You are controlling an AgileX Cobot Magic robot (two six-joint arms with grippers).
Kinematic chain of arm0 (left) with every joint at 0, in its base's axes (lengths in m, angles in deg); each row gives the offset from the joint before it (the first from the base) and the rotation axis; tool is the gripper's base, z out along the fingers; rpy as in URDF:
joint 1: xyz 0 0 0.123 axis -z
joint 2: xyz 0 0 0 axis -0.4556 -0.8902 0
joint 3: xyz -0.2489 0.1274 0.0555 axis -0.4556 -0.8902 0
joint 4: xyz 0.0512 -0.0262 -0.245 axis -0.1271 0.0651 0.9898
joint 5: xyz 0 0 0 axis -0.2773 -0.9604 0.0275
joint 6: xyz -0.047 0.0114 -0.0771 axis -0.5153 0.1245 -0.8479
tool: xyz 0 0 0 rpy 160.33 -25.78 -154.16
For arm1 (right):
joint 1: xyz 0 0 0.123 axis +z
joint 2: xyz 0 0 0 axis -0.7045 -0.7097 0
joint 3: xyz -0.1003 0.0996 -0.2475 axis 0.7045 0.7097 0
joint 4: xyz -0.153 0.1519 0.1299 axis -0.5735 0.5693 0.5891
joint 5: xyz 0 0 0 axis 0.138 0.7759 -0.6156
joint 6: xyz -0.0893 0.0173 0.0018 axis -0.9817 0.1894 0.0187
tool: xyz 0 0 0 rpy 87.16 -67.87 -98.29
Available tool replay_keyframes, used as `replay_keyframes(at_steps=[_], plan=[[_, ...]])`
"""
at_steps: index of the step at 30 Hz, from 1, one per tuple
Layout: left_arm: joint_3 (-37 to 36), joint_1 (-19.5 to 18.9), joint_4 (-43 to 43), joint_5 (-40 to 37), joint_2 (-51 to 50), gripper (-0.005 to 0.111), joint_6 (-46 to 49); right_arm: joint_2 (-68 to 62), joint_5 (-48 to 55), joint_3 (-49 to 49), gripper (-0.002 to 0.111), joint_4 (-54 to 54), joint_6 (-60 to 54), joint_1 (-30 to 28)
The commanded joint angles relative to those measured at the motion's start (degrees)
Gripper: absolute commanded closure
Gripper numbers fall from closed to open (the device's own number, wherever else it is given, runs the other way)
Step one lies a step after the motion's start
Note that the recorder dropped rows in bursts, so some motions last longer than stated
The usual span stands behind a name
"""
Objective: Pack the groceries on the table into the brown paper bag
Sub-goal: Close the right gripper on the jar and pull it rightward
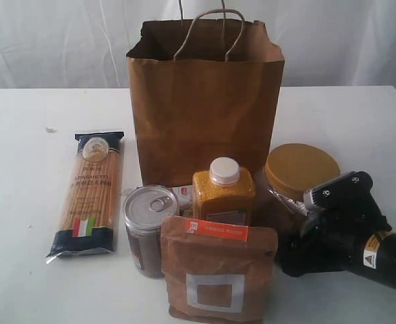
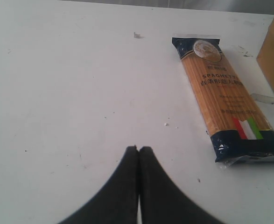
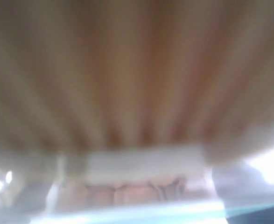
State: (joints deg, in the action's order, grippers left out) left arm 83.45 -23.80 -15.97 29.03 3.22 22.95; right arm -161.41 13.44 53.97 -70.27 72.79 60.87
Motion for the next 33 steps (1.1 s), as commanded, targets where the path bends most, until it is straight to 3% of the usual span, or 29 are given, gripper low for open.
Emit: replay_keyframes(at_steps=[1, 7, 13, 15, 16, 19, 21, 26, 33], plan=[[-0.09, 0.35, -0.09, 0.28, 0.22, 0.107, -0.04, -0.2, 7.13, 0.27, 0.043, 0.9, 1.55, -0.16], [-0.09, 0.35, -0.09, 0.28, 0.22, 0.107, -0.04, 2.56, 12.79, 0.27, 0.043, 0.9, 14.83, -0.16], [-0.09, 0.35, -0.09, 0.28, 0.22, 0.107, -0.04, 15.2, 21.74, 0.27, 0.044, 0.92, 14.96, -0.16], [-0.09, 0.35, -0.09, 0.28, 0.22, 0.107, -0.04, 21.1, 23.41, 0.27, 0.052, 0.92, 14.96, -0.16], [-0.09, 0.35, -0.09, 0.28, 0.22, 0.107, -0.04, 24.95, 24.46, 0.27, 0.064, 0.92, 14.96, -0.16], [-0.09, 0.35, -0.09, 0.28, 0.22, 0.107, -0.04, 29.45, 25.98, 0.27, 0.081, 0.92, 14.85, -0.16], [-0.09, 0.35, -0.09, 0.28, 0.22, 0.107, -0.04, 31.24, 26.49, 0.27, 0.087, 0.92, 14.03, -0.16], [-0.09, 0.35, -0.09, 0.28, 0.22, 0.107, -0.04, 34.12, 29.45, 0.27, 0.098, 0.92, 12.88, -0.16], [-0.09, 0.35, -0.09, 0.28, 0.22, 0.107, -0.04, 37.23, 40.35, 0.27, 0.101, 1.27, 13.11, -0.16]])
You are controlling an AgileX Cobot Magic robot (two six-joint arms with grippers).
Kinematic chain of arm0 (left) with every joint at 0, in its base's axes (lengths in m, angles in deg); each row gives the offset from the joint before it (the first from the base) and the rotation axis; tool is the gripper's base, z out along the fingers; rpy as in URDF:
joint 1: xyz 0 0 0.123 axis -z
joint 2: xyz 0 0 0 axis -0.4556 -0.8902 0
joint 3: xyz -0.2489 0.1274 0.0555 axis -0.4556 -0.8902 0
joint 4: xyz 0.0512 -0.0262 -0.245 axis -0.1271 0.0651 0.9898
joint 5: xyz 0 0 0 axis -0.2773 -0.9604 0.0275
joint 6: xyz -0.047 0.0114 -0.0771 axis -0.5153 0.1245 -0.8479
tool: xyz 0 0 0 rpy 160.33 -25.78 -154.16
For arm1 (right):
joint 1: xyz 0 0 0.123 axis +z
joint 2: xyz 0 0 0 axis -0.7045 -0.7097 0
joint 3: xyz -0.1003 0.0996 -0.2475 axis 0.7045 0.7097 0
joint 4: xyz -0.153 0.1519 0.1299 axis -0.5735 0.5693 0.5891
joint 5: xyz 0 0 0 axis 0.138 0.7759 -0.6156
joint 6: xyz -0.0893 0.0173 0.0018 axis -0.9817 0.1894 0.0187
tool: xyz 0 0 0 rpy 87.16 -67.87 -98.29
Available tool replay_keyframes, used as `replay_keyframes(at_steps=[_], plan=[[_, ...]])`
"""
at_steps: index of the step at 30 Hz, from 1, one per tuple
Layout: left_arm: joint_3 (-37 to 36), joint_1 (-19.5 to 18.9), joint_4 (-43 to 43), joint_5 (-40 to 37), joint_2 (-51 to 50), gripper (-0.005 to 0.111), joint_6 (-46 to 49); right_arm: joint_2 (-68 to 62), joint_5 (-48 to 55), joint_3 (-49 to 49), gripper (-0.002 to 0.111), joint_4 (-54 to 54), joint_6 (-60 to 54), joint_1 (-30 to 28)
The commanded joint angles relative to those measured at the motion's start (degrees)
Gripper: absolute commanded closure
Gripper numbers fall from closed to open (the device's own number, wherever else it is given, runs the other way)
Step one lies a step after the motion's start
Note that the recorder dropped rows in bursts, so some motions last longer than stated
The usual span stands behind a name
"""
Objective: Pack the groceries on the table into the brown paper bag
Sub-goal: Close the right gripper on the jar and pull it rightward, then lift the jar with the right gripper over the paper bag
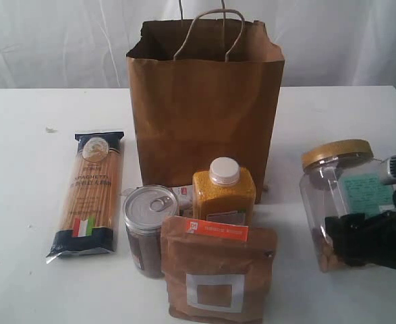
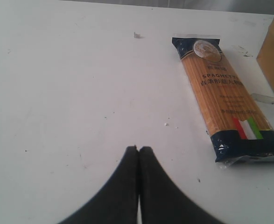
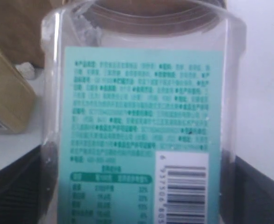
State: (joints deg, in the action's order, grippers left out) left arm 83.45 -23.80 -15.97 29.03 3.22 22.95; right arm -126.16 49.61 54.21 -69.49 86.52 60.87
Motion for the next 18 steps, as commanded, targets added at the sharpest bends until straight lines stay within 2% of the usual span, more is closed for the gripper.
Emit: replay_keyframes(at_steps=[1, 9, 12, 18], plan=[[-0.09, 0.35, -0.09, 0.28, 0.22, 0.107, -0.04, 2.79, 5.03, 0.03, 0.101, 1.17, -0.61, -0.16], [-0.09, 0.35, -0.09, 0.28, 0.22, 0.107, -0.04, 11.09, 9.9, -0.43, 0.102, 7.65, -0.53, -0.16], [-0.09, 0.35, -0.09, 0.28, 0.22, 0.107, -0.04, 13.3, 18.32, -3.62, 0.102, 10.79, -1.29, -0.16], [-0.09, 0.35, -0.09, 0.28, 0.22, 0.107, -0.04, 10.49, 42.03, -19.17, 0.102, 18.64, -17.91, -0.16]])
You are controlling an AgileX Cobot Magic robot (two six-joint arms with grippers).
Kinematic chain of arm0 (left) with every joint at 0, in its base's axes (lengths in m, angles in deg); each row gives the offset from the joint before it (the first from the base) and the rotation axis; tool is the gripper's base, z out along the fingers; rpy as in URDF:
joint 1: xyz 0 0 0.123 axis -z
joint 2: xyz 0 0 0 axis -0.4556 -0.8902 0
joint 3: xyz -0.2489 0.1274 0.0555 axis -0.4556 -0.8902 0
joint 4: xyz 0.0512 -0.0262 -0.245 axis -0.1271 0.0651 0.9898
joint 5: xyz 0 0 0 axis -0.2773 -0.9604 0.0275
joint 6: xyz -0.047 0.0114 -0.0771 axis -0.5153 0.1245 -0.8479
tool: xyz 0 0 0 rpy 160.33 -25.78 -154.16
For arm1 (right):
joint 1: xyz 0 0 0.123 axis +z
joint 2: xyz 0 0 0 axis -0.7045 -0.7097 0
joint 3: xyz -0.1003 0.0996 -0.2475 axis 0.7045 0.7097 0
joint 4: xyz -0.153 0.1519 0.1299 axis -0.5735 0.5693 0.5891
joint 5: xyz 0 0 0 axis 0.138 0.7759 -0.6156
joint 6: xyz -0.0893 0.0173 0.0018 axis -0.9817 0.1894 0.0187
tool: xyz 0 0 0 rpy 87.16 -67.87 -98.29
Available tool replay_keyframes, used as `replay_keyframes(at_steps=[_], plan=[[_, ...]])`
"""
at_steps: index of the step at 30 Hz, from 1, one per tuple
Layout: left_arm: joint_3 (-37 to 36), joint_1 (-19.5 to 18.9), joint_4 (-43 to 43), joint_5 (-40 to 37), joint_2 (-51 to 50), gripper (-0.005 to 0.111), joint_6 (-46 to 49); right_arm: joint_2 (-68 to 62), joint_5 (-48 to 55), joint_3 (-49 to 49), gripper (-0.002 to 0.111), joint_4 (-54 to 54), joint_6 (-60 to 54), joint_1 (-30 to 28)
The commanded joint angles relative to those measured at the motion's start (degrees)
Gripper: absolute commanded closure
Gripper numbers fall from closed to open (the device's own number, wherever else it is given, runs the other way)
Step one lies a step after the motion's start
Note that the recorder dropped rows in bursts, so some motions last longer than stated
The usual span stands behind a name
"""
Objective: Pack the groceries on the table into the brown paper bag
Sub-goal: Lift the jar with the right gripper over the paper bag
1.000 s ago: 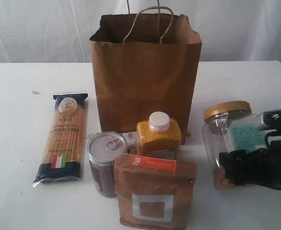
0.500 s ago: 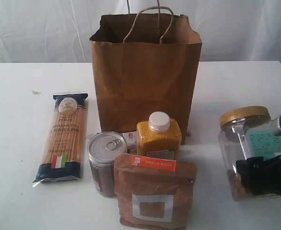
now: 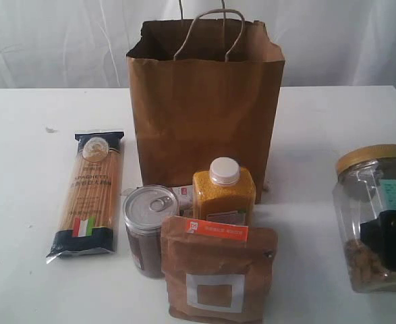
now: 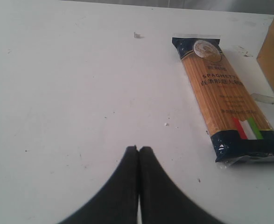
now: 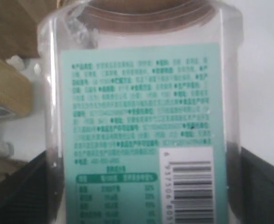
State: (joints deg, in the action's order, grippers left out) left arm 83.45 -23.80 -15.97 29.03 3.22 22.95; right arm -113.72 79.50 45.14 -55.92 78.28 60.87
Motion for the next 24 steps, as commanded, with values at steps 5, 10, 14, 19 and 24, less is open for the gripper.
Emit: replay_keyframes(at_steps=[5, 10, 14, 19, 24], plan=[[-0.09, 0.35, -0.09, 0.28, 0.22, 0.107, -0.04, -9.66, 17.28, -26.15, 0.102, 6.7, -13.23, -0.16], [-0.09, 0.35, -0.09, 0.28, 0.22, 0.107, -0.04, -20.57, 20.23, -43.52, 0.102, 6.79, -19.53, -0.16], [-0.09, 0.35, -0.09, 0.28, 0.22, 0.107, -0.04, -28.11, 20.08, -54.89, 0.102, 6.79, -29.52, -0.16], [-0.09, 0.35, -0.09, 0.28, 0.22, 0.107, -0.04, -32.73, 7.94, -61.76, 0.102, 7.77, -37.47, -0.16], [-0.09, 0.35, -0.09, 0.28, 0.22, 0.107, -0.04, -36.03, -5.56, -62.81, 0.101, 19.67, -37.71, -0.16]])
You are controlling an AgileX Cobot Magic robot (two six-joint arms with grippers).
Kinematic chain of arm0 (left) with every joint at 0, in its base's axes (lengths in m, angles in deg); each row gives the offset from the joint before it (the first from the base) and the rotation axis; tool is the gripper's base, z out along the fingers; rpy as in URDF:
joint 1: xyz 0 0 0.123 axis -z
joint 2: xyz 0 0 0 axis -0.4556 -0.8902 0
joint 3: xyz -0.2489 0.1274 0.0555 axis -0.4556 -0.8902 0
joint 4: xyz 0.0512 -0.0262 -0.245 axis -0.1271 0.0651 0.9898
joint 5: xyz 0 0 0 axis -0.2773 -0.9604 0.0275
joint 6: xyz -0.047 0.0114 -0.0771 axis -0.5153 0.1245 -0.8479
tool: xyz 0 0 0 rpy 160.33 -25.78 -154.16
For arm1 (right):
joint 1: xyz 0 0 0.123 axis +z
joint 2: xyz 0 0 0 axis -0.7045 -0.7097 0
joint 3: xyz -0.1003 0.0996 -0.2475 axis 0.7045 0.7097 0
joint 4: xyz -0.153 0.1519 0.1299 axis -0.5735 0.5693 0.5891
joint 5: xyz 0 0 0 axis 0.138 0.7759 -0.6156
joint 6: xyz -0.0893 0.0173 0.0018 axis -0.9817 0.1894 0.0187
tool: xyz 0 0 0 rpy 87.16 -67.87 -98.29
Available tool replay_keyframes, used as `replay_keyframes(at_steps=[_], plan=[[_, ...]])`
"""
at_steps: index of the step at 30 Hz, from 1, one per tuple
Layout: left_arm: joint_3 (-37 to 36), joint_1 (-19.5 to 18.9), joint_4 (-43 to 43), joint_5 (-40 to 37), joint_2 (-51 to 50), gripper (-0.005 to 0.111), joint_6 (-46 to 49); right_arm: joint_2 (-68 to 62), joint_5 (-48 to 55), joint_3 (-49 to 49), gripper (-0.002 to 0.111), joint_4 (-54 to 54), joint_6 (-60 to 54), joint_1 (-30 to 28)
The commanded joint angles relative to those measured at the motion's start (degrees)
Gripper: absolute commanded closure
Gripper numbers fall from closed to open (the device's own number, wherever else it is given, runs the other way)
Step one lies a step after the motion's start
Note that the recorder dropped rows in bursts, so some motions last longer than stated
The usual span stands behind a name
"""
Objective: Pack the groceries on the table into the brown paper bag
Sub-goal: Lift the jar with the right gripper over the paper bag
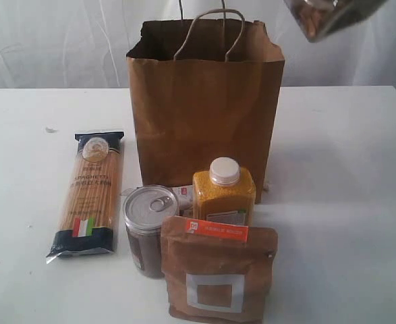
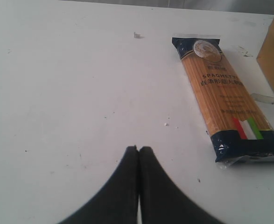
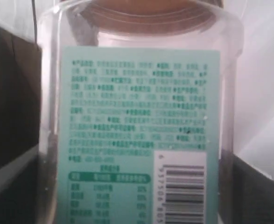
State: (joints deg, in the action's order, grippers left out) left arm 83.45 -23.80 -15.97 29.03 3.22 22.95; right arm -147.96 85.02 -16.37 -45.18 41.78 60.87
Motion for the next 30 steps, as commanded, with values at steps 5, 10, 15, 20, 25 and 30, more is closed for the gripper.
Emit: replay_keyframes(at_steps=[5, 10, 15, 20, 25, 30], plan=[[-0.09, 0.35, -0.09, 0.28, 0.22, 0.107, -0.04, -4.98, -16.98, -1.3, 0.101, 22.38, -1.21, -0.16], [-0.09, 0.35, -0.09, 0.28, 0.22, 0.107, -0.04, -7.46, -18.23, -1.3, 0.101, 27.0, -1.21, 0.2], [-0.09, 0.35, -0.09, 0.28, 0.22, 0.107, -0.04, -9.53, -19.38, -1.3, 0.101, 27.0, -3.21, 3.06], [-0.09, 0.35, -0.09, 0.28, 0.22, 0.107, -0.04, -11.66, -21.99, -1.3, 0.101, 27.0, -10.39, 5.82], [-0.09, 0.35, -0.09, 0.28, 0.22, 0.107, -0.04, -12.56, -22.15, -1.3, 0.101, 27.13, -10.4, 6.21], [-0.09, 0.35, -0.09, 0.28, 0.22, 0.107, -0.04, -12.68, -17.13, -1.3, 0.101, 28.7, -10.01, 6.21]])
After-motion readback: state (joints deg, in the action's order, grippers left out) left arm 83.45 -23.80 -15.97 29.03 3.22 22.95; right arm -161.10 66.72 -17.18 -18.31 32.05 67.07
